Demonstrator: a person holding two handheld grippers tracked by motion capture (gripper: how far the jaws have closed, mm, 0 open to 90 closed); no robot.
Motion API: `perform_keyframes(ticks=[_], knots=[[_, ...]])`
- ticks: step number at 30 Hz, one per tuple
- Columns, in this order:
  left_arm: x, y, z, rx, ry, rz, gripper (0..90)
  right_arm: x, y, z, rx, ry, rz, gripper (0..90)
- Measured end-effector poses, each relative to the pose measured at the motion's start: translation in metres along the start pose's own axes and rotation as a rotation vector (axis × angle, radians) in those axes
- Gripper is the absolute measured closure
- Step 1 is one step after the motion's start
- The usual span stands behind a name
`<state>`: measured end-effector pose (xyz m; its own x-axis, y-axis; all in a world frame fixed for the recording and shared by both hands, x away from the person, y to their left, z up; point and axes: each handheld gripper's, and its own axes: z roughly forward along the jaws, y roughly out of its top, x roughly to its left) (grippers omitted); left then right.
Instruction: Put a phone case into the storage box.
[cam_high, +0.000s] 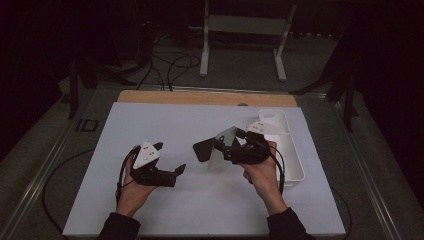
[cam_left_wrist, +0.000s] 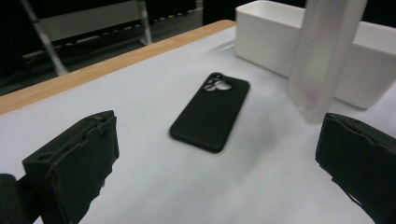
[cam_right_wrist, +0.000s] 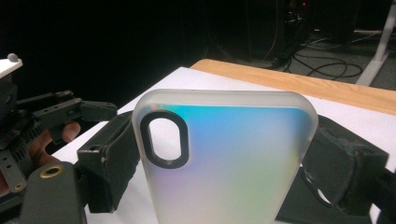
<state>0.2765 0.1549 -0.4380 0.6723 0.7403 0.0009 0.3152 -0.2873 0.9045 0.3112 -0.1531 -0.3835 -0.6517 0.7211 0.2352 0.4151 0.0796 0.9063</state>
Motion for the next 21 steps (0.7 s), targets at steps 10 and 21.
perform_keyframes(ticks=[10, 21], knots=[[0.012, -0.022, -0.015, -0.052, 0.023, -0.008, 0.0, -0.008, 0.004, -0.004, -0.011, -0.015, 0.004, 16.5], [0.024, -0.050, -0.036, -0.083, 0.038, -0.025, 0.0, -0.018, 0.010, -0.012, -0.032, -0.044, 0.002, 16.5]])
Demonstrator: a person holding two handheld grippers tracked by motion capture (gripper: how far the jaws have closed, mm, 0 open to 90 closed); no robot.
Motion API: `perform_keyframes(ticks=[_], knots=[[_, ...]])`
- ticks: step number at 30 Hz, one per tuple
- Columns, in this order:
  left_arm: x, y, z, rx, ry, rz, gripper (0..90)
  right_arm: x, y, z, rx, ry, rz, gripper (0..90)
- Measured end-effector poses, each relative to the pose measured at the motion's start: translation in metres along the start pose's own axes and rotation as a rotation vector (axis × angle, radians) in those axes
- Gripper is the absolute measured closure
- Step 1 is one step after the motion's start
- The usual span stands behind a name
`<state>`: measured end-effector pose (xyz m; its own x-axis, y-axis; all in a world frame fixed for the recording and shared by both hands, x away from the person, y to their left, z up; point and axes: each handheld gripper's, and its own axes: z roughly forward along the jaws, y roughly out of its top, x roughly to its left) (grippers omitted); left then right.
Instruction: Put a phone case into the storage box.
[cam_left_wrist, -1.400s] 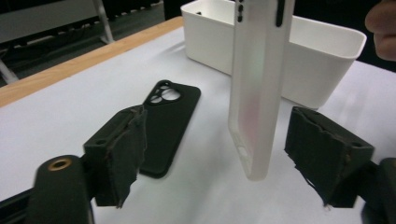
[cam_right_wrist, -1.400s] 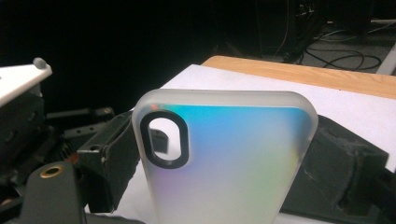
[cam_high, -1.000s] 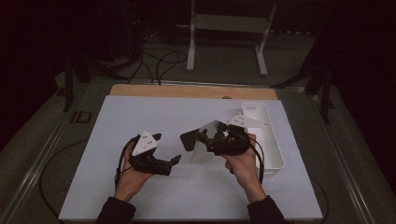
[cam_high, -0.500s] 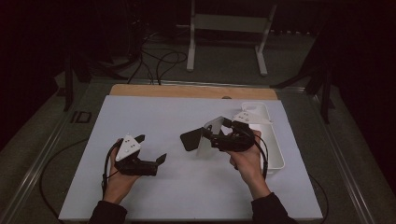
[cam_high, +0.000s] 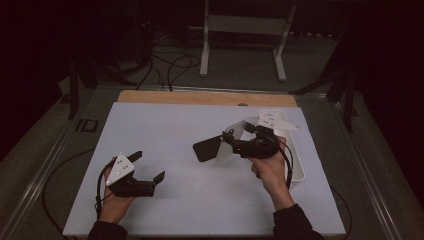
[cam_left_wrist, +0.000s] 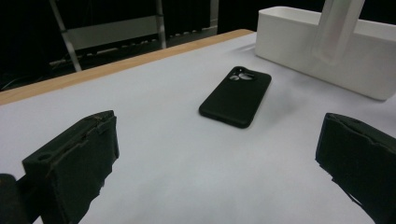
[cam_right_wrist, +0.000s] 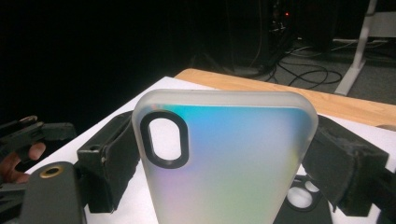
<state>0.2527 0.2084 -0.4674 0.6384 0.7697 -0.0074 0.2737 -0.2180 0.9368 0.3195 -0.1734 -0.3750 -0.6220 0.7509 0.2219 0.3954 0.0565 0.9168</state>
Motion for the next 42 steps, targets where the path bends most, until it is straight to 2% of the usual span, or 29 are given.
perform_keyframes(ticks=[3, 12, 21, 37, 42], knots=[[0.005, -0.007, -0.006, -0.006, 0.002, -0.010, 0.0, -0.003, 0.002, -0.001, -0.002, -0.010, 0.002, 16.6], [0.012, -0.019, -0.018, -0.015, 0.055, -0.025, 0.0, -0.008, 0.009, -0.004, -0.006, -0.037, -0.013, 16.5], [0.012, -0.022, -0.016, 0.005, 0.087, -0.004, 0.0, -0.022, 0.021, -0.006, -0.013, -0.086, -0.016, 16.5], [0.015, -0.024, -0.018, -0.015, 0.093, -0.027, 0.0, -0.037, 0.040, -0.003, -0.019, -0.144, -0.037, 16.5], [0.015, -0.024, -0.018, -0.019, 0.093, -0.031, 0.0, -0.043, 0.043, -0.003, -0.021, -0.168, -0.030, 16.5]])
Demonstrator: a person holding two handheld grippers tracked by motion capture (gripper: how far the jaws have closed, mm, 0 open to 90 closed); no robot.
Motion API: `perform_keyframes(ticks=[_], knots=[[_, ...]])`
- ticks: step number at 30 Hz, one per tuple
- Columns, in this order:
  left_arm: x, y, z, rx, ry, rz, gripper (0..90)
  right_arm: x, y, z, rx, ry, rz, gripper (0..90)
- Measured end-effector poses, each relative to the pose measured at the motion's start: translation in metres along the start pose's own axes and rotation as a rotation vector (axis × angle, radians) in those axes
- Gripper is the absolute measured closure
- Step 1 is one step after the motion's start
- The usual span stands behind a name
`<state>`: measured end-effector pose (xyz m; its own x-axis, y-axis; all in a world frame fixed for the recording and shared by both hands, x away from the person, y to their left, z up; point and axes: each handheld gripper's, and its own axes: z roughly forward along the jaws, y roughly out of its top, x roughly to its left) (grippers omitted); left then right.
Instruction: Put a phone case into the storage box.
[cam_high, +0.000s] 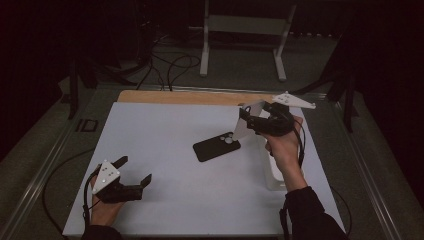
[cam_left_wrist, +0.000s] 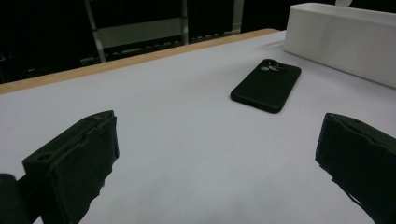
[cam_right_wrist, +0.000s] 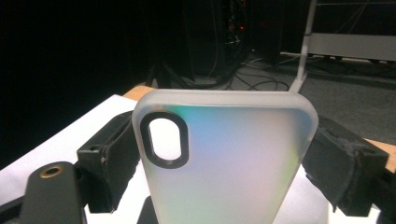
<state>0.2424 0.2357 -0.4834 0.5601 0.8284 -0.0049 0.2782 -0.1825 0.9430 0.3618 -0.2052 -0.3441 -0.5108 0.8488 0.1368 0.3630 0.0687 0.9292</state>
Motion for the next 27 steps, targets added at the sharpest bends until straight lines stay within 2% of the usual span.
perform_keyframes(ticks=[10, 17, 27], knots=[[0.000, 0.000, 0.000, -0.002, 0.001, 0.000, 0.0, -0.018, 0.002, 0.001, -0.004, -0.047, 0.024, 16.5], [-0.001, 0.000, -0.001, -0.003, 0.004, -0.001, 0.0, -0.034, 0.003, 0.003, 0.004, -0.099, 0.033, 16.5], [-0.001, 0.001, -0.001, -0.011, 0.007, -0.004, 0.0, -0.049, 0.007, 0.006, 0.005, -0.165, 0.036, 16.6]])
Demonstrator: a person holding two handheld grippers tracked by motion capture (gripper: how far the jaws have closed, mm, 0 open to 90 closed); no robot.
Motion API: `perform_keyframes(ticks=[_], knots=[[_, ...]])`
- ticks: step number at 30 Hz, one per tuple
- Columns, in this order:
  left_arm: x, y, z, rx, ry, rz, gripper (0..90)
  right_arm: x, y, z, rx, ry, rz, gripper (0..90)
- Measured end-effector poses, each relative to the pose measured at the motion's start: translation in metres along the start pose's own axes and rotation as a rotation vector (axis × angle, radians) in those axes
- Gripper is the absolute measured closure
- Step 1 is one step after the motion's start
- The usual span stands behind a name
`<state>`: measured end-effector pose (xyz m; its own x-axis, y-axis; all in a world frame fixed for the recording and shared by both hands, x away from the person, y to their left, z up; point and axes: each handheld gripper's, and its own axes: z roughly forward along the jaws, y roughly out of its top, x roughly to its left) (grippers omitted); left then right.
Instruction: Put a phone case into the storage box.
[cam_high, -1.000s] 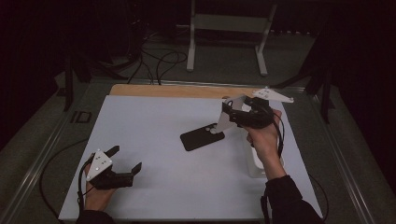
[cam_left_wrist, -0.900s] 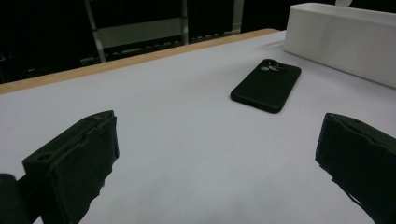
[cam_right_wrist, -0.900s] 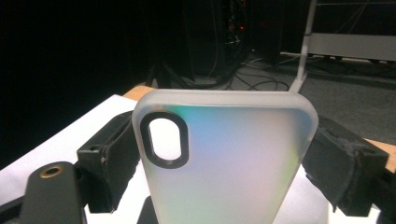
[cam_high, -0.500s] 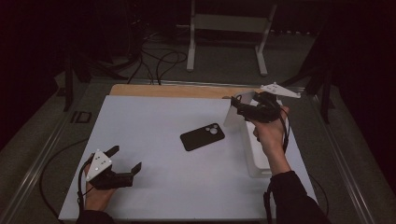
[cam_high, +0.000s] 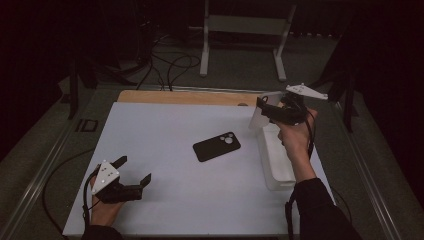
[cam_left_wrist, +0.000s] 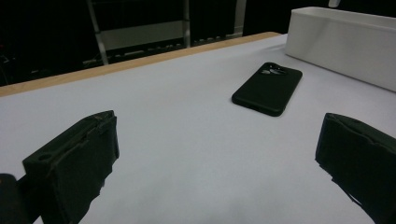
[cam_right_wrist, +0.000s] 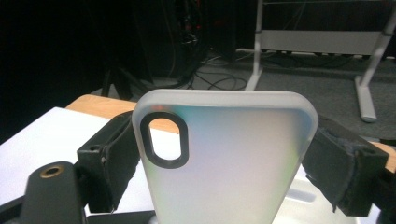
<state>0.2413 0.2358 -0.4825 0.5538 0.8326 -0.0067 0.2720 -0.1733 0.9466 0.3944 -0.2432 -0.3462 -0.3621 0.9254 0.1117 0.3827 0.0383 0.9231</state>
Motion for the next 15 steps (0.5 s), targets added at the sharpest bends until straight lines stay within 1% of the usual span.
perform_keyframes(ticks=[5, 6, 8, 12, 15], knots=[[0.000, 0.000, -0.001, -0.005, 0.001, -0.003, 0.0, -0.005, 0.000, 0.004, 0.006, -0.024, 0.003, 16.6], [0.000, 0.000, -0.001, -0.004, 0.001, -0.002, 0.0, -0.009, 0.000, 0.007, 0.012, -0.041, 0.007, 16.6], [0.000, 0.000, -0.001, -0.003, 0.001, 0.000, 0.0, -0.011, 0.001, 0.008, 0.015, -0.053, 0.014, 16.6], [0.000, 0.000, -0.001, -0.003, 0.001, -0.001, 0.0, -0.014, 0.001, 0.010, 0.017, -0.063, 0.013, 16.6], [0.000, 0.000, -0.001, -0.005, 0.000, -0.002, 0.0, -0.019, 0.001, 0.014, 0.026, -0.091, 0.014, 16.6]])
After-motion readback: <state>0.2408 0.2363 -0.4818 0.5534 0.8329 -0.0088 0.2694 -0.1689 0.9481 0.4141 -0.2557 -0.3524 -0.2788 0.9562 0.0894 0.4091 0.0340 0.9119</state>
